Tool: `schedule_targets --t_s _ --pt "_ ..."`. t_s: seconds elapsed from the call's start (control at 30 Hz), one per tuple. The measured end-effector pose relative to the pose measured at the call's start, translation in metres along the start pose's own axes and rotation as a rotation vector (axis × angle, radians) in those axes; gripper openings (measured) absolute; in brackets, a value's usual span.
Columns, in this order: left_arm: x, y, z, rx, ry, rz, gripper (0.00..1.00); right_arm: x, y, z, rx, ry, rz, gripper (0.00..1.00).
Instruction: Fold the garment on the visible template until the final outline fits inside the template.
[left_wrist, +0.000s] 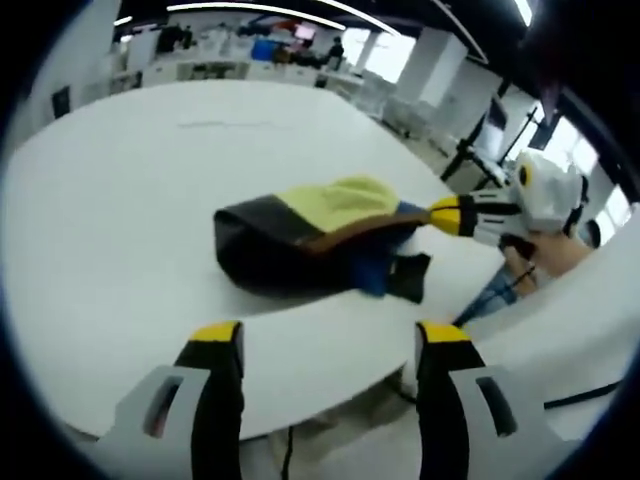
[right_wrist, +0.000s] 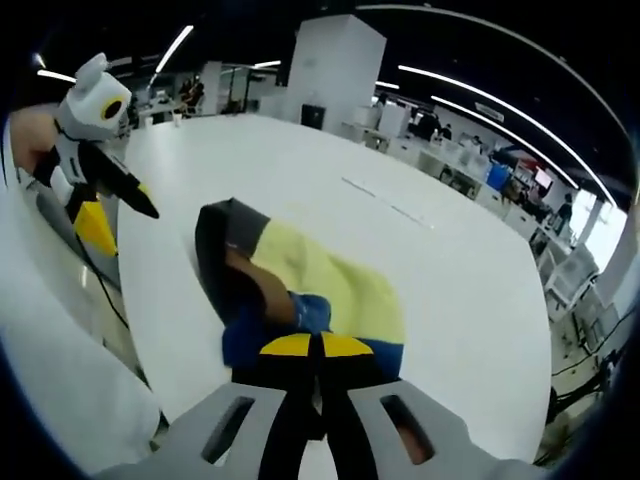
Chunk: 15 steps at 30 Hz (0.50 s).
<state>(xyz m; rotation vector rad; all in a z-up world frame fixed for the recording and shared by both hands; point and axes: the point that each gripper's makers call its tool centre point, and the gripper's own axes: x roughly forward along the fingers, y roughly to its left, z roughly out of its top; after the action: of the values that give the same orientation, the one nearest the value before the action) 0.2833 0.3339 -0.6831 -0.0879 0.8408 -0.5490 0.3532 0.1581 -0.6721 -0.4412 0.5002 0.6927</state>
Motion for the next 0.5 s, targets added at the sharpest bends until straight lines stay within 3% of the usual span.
schedule_targets --t_s 0.13,0.5 --pt "-0.001 0.004 0.010 0.130 -0.040 0.059 0.60 -0.005 -0.002 0.003 0.025 -0.011 -0.006 0.02" --pt "0.010 0.001 0.010 0.239 -0.036 0.069 0.61 -0.016 -0.005 0.019 0.069 -0.042 -0.005 0.02"
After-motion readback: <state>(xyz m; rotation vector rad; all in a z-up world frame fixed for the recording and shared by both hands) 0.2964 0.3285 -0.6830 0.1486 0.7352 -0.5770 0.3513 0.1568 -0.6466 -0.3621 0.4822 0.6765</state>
